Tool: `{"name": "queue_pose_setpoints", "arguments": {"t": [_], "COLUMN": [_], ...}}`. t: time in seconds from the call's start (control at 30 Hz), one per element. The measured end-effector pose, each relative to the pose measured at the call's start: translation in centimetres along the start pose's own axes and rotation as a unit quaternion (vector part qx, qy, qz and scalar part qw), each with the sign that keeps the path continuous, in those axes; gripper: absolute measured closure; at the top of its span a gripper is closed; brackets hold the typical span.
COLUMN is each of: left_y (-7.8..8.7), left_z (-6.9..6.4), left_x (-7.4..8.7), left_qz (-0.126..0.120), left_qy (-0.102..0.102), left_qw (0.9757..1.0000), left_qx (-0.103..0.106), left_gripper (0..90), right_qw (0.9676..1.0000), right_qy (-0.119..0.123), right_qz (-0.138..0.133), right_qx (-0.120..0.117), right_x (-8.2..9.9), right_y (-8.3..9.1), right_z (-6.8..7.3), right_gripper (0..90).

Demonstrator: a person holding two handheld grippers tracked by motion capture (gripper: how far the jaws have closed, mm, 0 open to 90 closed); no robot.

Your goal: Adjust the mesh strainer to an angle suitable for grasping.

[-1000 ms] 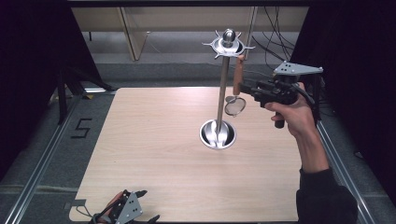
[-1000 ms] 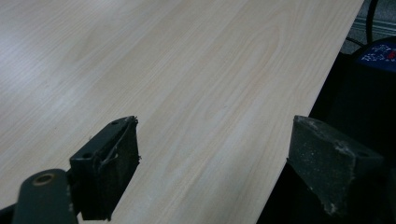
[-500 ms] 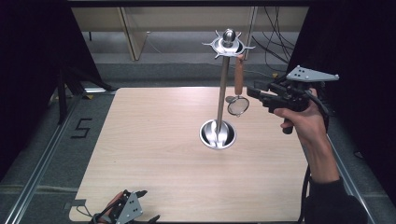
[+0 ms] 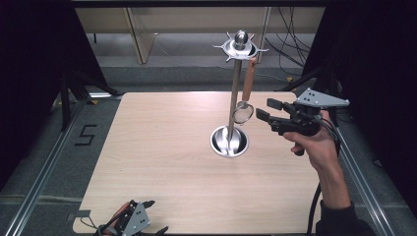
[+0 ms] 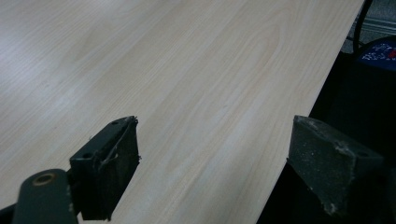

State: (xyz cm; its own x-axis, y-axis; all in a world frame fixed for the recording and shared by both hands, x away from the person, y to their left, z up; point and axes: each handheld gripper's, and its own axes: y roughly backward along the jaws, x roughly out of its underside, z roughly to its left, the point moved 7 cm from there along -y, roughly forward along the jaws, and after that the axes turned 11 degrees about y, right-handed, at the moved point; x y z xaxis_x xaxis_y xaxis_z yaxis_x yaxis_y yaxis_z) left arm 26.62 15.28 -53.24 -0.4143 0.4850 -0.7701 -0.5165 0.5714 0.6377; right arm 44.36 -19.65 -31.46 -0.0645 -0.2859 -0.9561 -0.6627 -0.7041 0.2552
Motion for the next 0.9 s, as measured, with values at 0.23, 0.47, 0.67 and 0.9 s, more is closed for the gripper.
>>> {"name": "queue_pose_setpoints", "arguments": {"t": [0.23, 0.47, 0.67, 0.9], "left_y": [0.0, 0.1, 0.1, 0.1], "left_z": [0.0, 0.2, 0.0, 0.0], "left_x": [0.0, -0.1, -0.1, -0.1], "left_qz": [0.001, -0.004, -0.01, -0.006], "left_qy": [0.0, -0.007, 0.002, 0.002], "left_qw": [1.0, 0.9999, 0.9999, 1.0], "left_qx": [-0.001, -0.013, -0.008, -0.002], "left_gripper": [15.7, 15.7, 15.7, 15.7], "right_qw": [0.9999, 0.9997, 0.9994, 0.999], "right_qy": [-0.006, -0.008, -0.012, -0.014], "right_qz": [0.008, 0.021, 0.03, 0.042], "right_qx": [-0.008, -0.007, -0.013, -0.009], "right_x": [1.3, 2.2, 2.8, 3.6], "right_y": [0.2, 0.0, -0.1, 0.3], "right_z": [0.8, 0.9, 1.5, 1.5], "right_gripper": [41.4, 39.7, 39.3, 38.8]}}
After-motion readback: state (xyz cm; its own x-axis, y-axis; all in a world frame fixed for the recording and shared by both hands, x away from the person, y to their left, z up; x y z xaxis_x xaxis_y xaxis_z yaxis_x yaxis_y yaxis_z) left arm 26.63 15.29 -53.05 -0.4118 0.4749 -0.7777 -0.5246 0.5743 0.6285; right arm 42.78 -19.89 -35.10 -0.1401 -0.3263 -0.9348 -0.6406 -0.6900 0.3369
